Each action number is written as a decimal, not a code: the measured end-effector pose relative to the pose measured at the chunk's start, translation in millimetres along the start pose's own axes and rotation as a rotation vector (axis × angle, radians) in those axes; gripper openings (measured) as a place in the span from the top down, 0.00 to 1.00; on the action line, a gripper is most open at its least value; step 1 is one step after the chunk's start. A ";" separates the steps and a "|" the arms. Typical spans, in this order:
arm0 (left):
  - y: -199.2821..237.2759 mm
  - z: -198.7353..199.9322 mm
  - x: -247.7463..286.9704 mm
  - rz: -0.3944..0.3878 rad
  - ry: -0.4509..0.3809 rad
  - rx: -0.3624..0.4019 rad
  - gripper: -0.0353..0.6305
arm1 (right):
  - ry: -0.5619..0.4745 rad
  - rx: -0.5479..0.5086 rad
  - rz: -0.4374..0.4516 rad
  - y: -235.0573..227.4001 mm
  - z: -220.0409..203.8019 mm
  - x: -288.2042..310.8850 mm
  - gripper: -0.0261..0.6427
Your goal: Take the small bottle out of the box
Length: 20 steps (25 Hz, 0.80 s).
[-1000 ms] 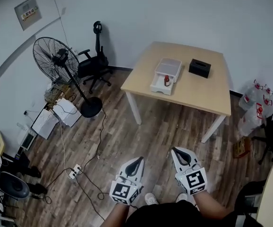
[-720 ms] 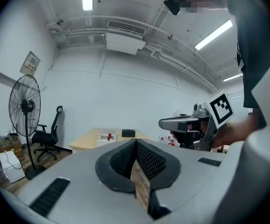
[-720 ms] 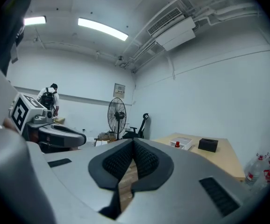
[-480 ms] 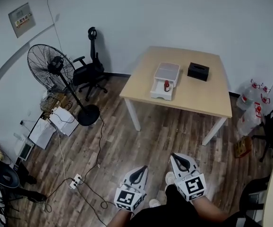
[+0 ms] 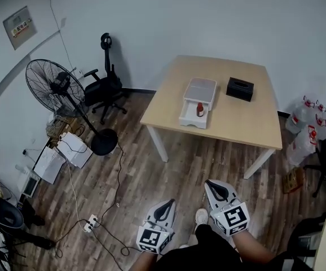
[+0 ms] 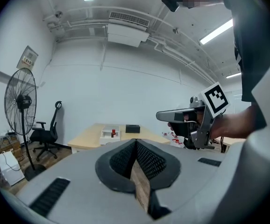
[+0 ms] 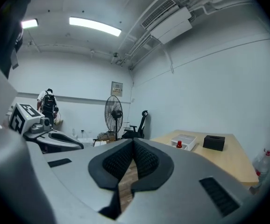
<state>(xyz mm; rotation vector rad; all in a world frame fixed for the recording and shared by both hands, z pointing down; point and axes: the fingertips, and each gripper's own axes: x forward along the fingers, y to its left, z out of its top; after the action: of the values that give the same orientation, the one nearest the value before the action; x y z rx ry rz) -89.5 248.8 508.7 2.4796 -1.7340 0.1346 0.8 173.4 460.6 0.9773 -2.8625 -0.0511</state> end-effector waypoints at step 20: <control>70.4 72.5 201.4 -0.021 -0.099 -0.040 0.93 | -0.114 -0.045 -0.042 -177.4 29.2 111.9 0.94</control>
<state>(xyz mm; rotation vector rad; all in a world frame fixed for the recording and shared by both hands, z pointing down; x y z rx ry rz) -86.1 27.3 467.5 2.5150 -1.7285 -0.0250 17.1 -35.5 430.5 1.0582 -2.9287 -0.1806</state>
